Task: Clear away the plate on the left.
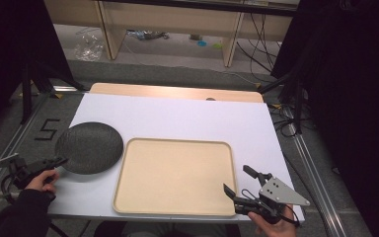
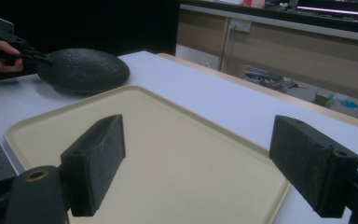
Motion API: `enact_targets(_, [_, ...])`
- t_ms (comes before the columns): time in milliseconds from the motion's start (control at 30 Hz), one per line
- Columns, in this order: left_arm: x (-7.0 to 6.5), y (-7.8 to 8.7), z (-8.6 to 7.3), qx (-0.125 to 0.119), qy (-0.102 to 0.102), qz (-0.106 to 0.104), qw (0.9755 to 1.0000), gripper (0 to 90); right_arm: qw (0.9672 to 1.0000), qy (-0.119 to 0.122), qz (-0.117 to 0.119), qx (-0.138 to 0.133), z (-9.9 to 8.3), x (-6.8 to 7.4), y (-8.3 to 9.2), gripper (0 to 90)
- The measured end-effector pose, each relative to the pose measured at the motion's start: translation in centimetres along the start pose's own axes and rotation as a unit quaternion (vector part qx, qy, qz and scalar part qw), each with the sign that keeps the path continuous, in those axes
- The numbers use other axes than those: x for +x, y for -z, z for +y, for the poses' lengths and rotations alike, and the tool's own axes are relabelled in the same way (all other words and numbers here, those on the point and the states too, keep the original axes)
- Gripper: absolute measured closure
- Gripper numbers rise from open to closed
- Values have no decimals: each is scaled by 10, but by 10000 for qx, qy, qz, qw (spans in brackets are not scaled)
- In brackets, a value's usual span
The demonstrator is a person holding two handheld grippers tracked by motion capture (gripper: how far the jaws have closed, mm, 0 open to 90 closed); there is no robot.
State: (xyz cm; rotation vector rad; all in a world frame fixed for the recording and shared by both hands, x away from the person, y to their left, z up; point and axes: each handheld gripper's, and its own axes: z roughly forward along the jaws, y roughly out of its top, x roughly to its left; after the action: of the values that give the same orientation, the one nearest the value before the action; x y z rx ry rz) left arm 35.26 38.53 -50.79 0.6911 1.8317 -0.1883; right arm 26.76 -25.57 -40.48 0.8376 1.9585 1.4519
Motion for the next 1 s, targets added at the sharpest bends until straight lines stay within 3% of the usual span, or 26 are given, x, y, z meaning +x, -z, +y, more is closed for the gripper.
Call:
enact_targets(367, [-10, 4, -2, -68, -35, -125, 9999, 846, 10000, 56, -21, -52, 0, -1, 0, 192])
enact_targets(400, [-11, 3, -2, -48, -59, -236, 9997, 846, 10000, 28, -20, -34, 0, -1, 0, 192])
enact_targets(467, [-13, 3, -3, -33, -71, -141, 9999, 841, 10000, 54, -20, -49, 0, -1, 0, 192])
enact_targets(500, [-15, 2, -5, 15, -95, -340, 9994, 840, 10000, 56, -21, -51, 0, -1, 0, 191])
enact_targets(533, [-18, 1, -6, 29, -140, -201, 9997, 840, 10000, 27, -20, -35, 0, -1, 0, 192])
enact_targets(600, [-19, -1, -9, 128, -141, -471, 9987, 837, 10000, 52, -20, -44, 0, -1, 0, 191])
enact_targets(633, [-21, -2, -10, 169, -113, -374, 9991, 834, 10000, 56, -10, -32, 0, -2, 1, 192])
enact_targets(667, [-21, -3, -11, 214, -128, -560, 9981, 831, 10000, 58, -19, 14, 0, -2, 1, 191])
enact_targets(700, [-24, -4, -13, 228, -166, -486, 9984, 831, 10000, 31, -44, -80, 0, -1, 0, 191])
enact_targets(867, [-31, -8, -21, 392, -99, -756, 9963, 833, 10000, -50, 32, 59, 1, 0, 1, 192])
enact_targets(933, [-36, -11, -26, 448, -82, -777, 9959, 833, 9999, 67, -28, -81, 1, -1, 0, 192])
enact_targets(1000, [-41, -13, -30, 502, -83, -861, 9950, 832, 9999, 23, -56, -86, 1, -1, 2, 191])
